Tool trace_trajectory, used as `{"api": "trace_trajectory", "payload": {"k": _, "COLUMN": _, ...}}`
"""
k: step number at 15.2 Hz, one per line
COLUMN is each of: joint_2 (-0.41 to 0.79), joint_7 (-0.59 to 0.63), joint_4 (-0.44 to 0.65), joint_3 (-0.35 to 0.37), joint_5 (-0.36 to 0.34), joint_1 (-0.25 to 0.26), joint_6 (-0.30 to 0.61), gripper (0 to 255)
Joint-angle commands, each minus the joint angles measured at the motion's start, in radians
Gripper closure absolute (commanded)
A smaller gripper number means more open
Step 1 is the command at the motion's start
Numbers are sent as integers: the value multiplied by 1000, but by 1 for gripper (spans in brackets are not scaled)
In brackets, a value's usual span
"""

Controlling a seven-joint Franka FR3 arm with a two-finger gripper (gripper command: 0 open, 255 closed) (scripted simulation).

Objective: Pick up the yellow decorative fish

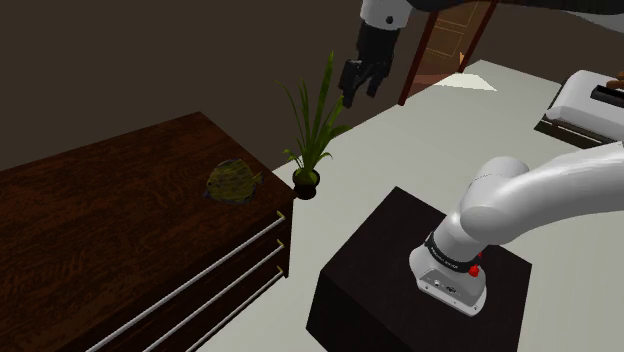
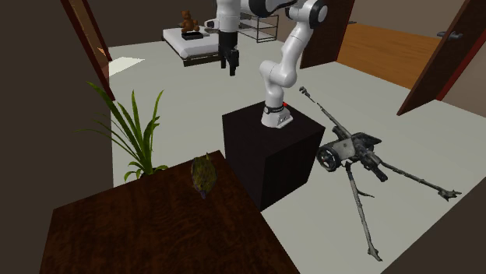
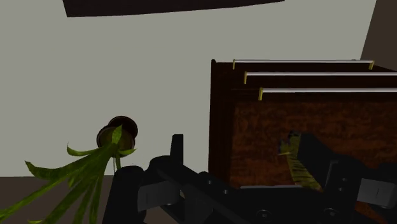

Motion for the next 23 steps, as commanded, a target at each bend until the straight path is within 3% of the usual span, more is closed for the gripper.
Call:
{"api": "trace_trajectory", "payload": {"k": 1, "joint_2": 46, "joint_7": 31, "joint_4": 0, "joint_3": 40, "joint_5": 1, "joint_1": 8, "joint_6": 50, "gripper": 0}}
{"api": "trace_trajectory", "payload": {"k": 7, "joint_2": 219, "joint_7": 124, "joint_4": 40, "joint_3": 151, "joint_5": -31, "joint_1": 18, "joint_6": 184, "gripper": 0}}
{"api": "trace_trajectory", "payload": {"k": 12, "joint_2": 389, "joint_7": 218, "joint_4": 107, "joint_3": 240, "joint_5": -99, "joint_1": 17, "joint_6": 273, "gripper": 0}}
{"api": "trace_trajectory", "payload": {"k": 18, "joint_2": 621, "joint_7": 357, "joint_4": 232, "joint_3": 327, "joint_5": -241, "joint_1": 27, "joint_6": 336, "gripper": 0}}
{"api": "trace_trajectory", "payload": {"k": 23, "joint_2": 833, "joint_7": 475, "joint_4": 375, "joint_3": 360, "joint_5": -393, "joint_1": 71, "joint_6": 342, "gripper": 0}}
